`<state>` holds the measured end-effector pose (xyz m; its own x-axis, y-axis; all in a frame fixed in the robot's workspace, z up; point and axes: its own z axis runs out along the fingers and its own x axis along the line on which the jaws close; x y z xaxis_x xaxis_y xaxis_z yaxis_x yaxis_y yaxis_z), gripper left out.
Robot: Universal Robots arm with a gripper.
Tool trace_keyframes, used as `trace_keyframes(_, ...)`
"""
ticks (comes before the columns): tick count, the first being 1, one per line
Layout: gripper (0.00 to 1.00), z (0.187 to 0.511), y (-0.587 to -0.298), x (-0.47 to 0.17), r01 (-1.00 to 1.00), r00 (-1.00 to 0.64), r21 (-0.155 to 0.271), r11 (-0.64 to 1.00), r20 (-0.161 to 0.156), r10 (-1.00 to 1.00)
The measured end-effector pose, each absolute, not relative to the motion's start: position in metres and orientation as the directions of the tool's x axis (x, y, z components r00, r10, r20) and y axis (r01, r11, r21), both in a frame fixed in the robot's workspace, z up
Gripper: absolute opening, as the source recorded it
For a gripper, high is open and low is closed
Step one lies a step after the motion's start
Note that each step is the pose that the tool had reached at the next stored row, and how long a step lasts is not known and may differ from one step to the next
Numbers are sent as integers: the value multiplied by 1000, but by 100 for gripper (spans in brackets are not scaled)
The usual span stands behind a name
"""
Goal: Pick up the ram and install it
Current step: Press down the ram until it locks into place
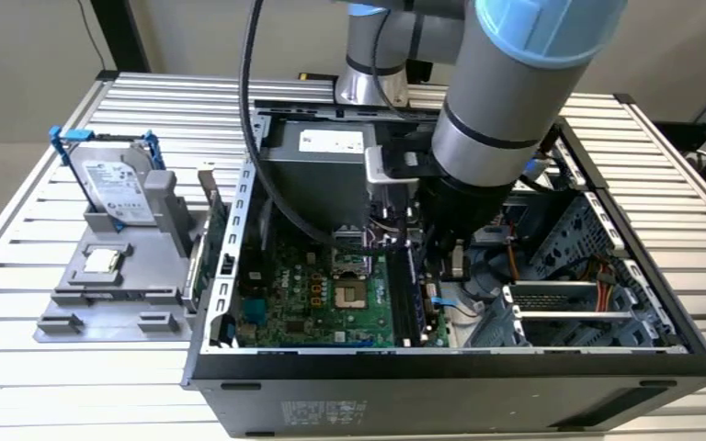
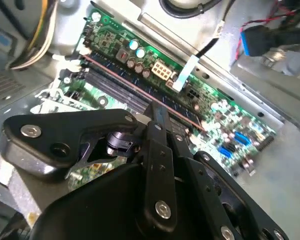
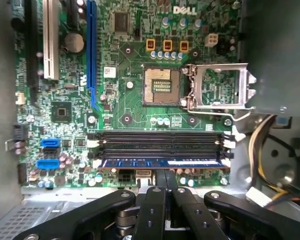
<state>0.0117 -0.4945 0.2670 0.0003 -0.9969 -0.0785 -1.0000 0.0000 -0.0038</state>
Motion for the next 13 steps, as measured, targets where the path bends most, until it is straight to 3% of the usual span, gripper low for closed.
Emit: trace_keyframes(13, 0, 278, -494, 12, -1000, 0, -4, 0, -78, -997)
